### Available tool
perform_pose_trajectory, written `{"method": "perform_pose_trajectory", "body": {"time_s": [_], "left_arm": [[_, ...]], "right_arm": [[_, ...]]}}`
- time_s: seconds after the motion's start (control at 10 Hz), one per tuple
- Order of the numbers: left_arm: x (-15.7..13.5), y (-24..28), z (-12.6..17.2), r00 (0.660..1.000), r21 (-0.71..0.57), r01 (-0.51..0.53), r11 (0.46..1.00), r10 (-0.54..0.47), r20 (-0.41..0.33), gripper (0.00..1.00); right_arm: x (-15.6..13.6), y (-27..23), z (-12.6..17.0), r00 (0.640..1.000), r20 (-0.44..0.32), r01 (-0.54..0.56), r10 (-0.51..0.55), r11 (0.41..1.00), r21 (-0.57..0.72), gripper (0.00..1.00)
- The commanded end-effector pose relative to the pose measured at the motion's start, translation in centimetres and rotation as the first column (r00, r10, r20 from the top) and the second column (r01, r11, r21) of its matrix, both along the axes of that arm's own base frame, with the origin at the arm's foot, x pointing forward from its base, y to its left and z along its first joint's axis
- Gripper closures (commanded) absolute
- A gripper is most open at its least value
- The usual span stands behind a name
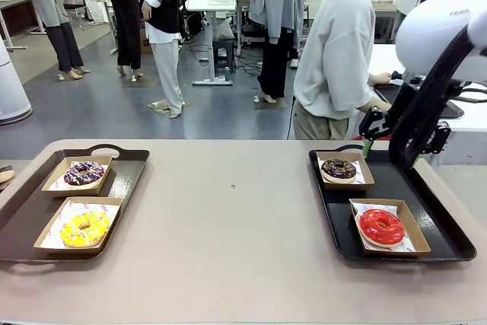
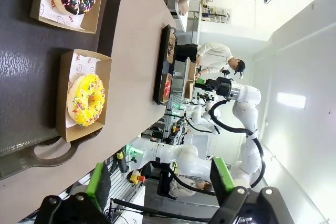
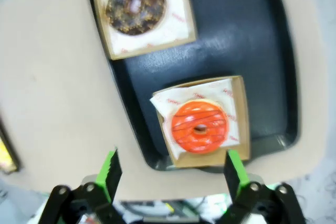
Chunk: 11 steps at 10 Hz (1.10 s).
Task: Individually package the donuts and arrange them on the tray.
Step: Place the picked Paper togo box on the Handle tray.
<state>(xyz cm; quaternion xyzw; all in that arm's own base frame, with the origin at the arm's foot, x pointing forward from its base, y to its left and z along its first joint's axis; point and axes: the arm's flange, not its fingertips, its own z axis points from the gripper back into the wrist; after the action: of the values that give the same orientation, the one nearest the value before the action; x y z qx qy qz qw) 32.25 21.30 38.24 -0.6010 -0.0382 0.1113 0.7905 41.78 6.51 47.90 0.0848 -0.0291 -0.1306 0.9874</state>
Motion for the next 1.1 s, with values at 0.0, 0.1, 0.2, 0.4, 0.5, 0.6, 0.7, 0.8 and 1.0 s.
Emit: {"method": "perform_pose_trajectory", "body": {"time_s": [0.0, 0.1, 0.2, 0.4, 0.5, 0.6, 0.7, 0.8, 1.0], "left_arm": [[-0.3, 0.1, 0.1, 1.000, -0.008, 0.000, 1.000, 0.000, 0.007, 0.00], [-0.3, 0.1, 0.1, 1.000, -0.008, 0.000, 1.000, 0.000, 0.007, 0.00], [-0.3, 0.1, 0.1, 1.000, -0.008, 0.000, 1.000, 0.000, 0.007, 0.00], [-0.3, 0.1, 0.1, 1.000, -0.008, 0.000, 1.000, 0.000, 0.007, 0.00], [-0.3, 0.1, 0.1, 1.000, -0.008, 0.000, 1.000, 0.000, 0.007, 0.00], [-0.3, 0.1, 0.1, 1.000, -0.008, 0.000, 1.000, 0.000, 0.007, 0.00], [-0.3, 0.1, 0.1, 1.000, -0.008, 0.000, 1.000, 0.000, 0.007, 0.00], [-0.3, 0.1, 0.1, 1.000, -0.008, 0.000, 1.000, 0.000, 0.007, 0.00], [-0.3, 0.1, 0.1, 1.000, -0.008, 0.000, 1.000, 0.000, 0.007, 0.00]], "right_arm": [[-1.5, -6.0, 1.6, 0.997, 0.070, -0.058, 0.035, 0.931, 0.360, 0.00], [-1.9, -10.3, 2.1, 0.993, 0.120, -0.052, -0.009, 0.866, 0.497, 0.00], [-2.4, -14.0, 2.0, 0.987, 0.161, -0.091, -0.010, 0.791, 0.605, 0.00], [-3.5, -19.8, -0.8, 0.959, 0.283, -0.220, 0.002, 0.634, 0.741, 0.00], [-3.9, -21.9, -3.0, 0.943, 0.333, -0.286, 0.028, 0.582, 0.761, 0.00], [-4.2, -23.5, -5.2, 0.933, 0.355, -0.328, 0.064, 0.557, 0.763, 0.00], [-4.4, -24.6, -7.1, 0.925, 0.373, -0.348, 0.067, 0.544, 0.763, 0.00], [-4.5, -25.5, -8.7, 0.922, 0.383, -0.355, 0.060, 0.532, 0.769, 0.00], [-4.4, -26.5, -11.3, 0.919, 0.390, -0.361, 0.056, 0.515, 0.777, 0.00]]}}
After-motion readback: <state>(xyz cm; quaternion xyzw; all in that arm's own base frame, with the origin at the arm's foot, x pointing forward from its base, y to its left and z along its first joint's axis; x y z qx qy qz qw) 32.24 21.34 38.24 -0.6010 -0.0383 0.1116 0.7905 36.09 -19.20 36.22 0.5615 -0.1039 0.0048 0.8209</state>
